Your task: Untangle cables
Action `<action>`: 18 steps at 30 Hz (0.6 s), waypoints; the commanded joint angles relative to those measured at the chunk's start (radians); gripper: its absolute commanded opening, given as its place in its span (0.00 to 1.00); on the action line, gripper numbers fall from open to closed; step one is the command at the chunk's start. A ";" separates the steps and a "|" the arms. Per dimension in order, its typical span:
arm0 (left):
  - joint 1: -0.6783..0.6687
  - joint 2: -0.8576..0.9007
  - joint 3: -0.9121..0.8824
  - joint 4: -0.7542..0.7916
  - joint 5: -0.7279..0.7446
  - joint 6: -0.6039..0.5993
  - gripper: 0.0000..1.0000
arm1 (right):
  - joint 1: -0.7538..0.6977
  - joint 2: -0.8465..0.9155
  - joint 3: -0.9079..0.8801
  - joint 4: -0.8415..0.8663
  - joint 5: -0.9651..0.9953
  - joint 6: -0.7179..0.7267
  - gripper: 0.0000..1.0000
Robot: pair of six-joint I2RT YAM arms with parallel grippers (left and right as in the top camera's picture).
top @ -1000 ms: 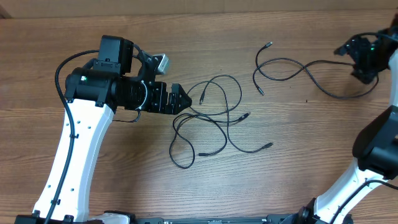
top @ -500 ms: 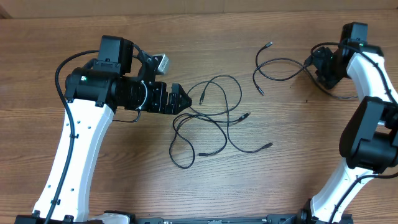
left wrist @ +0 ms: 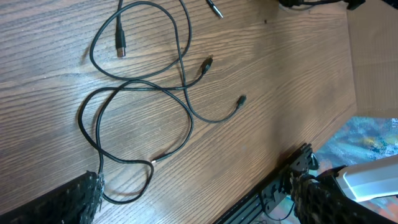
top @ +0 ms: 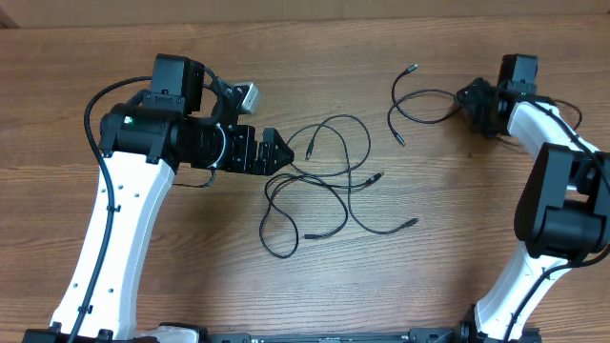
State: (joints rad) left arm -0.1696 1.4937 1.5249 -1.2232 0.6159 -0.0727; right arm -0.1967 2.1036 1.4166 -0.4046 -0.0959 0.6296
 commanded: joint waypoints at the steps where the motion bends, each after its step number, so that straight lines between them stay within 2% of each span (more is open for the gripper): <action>1: 0.005 0.004 0.000 0.000 0.002 -0.003 1.00 | 0.001 0.018 -0.015 0.039 0.016 0.007 0.74; 12: 0.005 0.004 0.000 0.000 0.002 -0.011 1.00 | 0.002 0.130 -0.015 0.144 -0.104 0.007 0.74; 18: 0.005 0.004 0.000 -0.002 0.002 -0.021 1.00 | -0.003 0.132 0.021 0.235 -0.123 -0.013 0.73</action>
State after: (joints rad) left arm -0.1696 1.4937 1.5249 -1.2236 0.6159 -0.0772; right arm -0.1967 2.1803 1.4212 -0.1654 -0.1867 0.6312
